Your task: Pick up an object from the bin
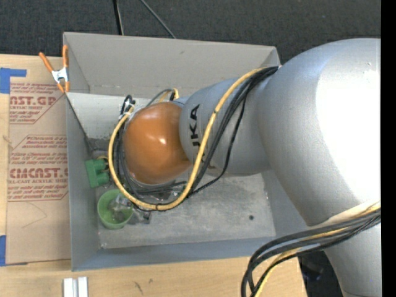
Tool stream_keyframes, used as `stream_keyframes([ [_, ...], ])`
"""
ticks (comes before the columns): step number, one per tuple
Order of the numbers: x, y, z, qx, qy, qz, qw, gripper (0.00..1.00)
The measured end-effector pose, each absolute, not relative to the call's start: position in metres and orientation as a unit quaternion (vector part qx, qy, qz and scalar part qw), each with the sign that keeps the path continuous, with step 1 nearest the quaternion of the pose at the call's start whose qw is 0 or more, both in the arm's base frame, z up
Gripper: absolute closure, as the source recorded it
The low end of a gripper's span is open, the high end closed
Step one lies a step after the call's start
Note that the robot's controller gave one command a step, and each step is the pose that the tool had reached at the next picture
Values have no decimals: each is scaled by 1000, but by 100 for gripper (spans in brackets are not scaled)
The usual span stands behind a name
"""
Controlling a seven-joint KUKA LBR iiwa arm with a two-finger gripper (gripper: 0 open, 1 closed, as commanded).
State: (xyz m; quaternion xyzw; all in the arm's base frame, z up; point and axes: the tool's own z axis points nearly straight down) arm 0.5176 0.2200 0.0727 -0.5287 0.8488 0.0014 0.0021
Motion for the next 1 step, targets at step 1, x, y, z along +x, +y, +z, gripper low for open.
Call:
stream_keyframes([
  [1, 525, 211, 161, -542, 840, 0, 5, 100],
])
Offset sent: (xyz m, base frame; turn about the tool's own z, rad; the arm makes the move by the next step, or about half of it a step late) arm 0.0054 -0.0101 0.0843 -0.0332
